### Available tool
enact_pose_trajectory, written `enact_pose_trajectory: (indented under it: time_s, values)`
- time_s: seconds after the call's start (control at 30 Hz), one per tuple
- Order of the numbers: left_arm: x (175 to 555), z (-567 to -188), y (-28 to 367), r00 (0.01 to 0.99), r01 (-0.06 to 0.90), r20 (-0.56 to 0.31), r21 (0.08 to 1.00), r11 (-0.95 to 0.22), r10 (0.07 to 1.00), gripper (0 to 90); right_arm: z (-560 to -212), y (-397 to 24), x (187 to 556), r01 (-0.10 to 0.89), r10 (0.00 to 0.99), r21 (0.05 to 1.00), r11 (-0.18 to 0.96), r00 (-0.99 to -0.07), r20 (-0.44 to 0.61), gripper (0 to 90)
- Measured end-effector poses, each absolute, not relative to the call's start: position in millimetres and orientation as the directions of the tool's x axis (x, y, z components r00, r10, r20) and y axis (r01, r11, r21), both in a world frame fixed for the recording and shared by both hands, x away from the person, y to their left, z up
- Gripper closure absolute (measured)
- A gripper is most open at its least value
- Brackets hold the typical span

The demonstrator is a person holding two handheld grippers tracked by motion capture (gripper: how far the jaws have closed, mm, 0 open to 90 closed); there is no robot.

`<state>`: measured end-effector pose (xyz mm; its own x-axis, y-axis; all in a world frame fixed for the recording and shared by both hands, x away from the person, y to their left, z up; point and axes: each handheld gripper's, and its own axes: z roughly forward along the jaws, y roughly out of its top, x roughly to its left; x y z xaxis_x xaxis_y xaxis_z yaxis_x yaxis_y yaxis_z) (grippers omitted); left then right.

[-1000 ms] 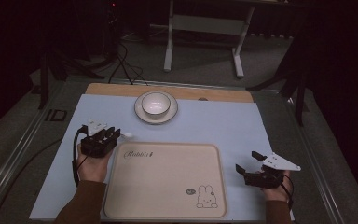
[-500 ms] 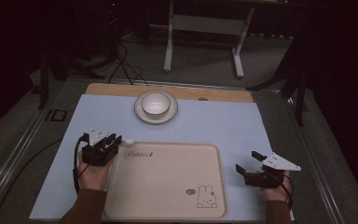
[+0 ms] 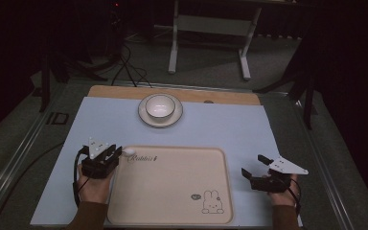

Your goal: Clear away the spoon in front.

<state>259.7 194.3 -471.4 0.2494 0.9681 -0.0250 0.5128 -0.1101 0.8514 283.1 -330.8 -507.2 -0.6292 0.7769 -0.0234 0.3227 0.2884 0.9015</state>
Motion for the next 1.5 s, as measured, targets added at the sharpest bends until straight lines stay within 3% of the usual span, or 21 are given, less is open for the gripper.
enact_pose_trajectory:
  time_s: [0.67, 1.5]
  values:
    - [239, -487, 185, 0.241, 0.524, 0.042, 0.835, -0.167, 0.970, 73.1, -507, -331, 282, 0.323, 0.777, 0.902, 0.287, -0.629, -0.022, 12.4]
    - [230, -511, 170, 0.211, 0.619, 0.041, 0.768, -0.166, 0.977, 73.0, -507, -332, 283, 0.324, 0.775, 0.901, 0.289, -0.631, -0.022, 12.5]
